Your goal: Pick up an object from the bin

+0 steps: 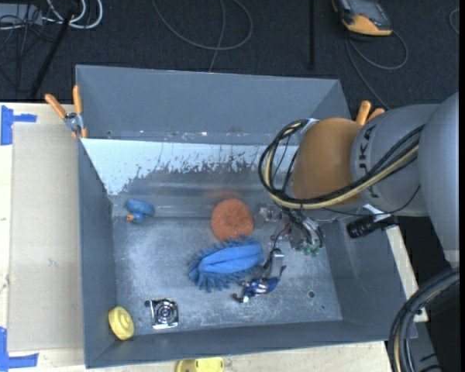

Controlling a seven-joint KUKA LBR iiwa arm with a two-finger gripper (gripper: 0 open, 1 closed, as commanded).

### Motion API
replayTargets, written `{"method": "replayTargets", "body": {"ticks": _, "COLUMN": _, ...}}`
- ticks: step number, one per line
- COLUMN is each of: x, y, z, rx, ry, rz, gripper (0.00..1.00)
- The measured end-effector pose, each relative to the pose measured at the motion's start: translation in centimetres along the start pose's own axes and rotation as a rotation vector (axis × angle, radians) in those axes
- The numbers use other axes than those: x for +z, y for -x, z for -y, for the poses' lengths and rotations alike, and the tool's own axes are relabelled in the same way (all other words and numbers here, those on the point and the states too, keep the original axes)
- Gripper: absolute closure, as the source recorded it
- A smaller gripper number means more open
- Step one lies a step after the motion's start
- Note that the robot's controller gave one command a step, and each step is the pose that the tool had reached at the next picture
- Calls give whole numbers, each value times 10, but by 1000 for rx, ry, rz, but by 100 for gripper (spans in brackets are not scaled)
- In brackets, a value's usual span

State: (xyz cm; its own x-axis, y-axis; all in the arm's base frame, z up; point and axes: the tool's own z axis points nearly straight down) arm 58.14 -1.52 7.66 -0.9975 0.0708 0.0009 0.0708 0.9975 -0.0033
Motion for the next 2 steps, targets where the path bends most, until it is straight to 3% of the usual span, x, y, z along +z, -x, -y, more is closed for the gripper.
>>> {"method": "replayTargets", "body": {"ticks": 1, "x": 3, "y": -14, "z": -33, "rx": -112, "ry": 5, "rz": 3, "gripper": 0}}
{"method": "replayTargets", "body": {"ticks": 2, "x": 6, "y": -14, "z": -51, "rx": 37, "ry": 4, "rz": 2, "gripper": 100}}
